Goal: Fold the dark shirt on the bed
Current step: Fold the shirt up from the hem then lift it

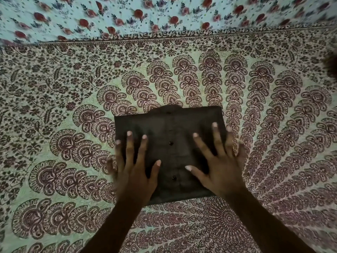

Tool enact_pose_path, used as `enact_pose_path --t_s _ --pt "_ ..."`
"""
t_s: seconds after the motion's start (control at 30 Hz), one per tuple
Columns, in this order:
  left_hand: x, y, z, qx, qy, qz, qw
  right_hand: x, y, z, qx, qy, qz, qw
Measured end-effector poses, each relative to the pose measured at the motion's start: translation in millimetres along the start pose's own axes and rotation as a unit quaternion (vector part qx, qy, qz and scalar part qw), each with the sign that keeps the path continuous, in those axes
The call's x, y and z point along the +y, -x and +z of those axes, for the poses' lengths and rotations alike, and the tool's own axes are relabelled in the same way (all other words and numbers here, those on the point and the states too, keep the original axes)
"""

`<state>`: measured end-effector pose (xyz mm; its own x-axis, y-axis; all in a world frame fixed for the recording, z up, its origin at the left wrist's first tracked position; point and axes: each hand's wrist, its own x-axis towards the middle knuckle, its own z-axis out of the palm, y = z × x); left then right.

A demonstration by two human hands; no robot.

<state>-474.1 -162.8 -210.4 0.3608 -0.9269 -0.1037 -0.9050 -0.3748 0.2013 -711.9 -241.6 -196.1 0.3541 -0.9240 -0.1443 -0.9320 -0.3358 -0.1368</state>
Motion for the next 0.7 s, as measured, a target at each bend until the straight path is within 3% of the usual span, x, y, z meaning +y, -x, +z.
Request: enact_pose_path --t_s 0.07,0.13,0.23,0.37,0.47,0.57,0.7 --pt "-3 1 6 -0.022 -0.022 0.043 0.999 -16 -3 9 -0.002 -0.005 -0.108 0.994" --pt "-6 1 13 -0.039 -0.019 0.032 0.999 -19 -6 22 -0.009 -0.003 -0.153 0.988" --pt "-6 4 14 -0.047 0.007 -0.008 0.999 -7 -8 28 -0.006 -0.017 -0.099 0.995" --pt "1 10 2 -0.044 0.074 -0.194 0.977 -4 -12 24 0.012 -0.022 0.004 1.0" --pt "-4 11 -11 -0.073 0.127 -0.285 0.947 -18 -17 20 0.06 -0.03 -0.026 0.997" --pt "-20 2 -15 -0.115 0.228 -0.286 0.923 -31 -23 26 0.086 -0.107 -0.141 0.98" --pt "-26 -10 -33 -0.117 0.286 -0.2 0.93 -48 -33 22 0.031 -0.305 -0.086 0.948"
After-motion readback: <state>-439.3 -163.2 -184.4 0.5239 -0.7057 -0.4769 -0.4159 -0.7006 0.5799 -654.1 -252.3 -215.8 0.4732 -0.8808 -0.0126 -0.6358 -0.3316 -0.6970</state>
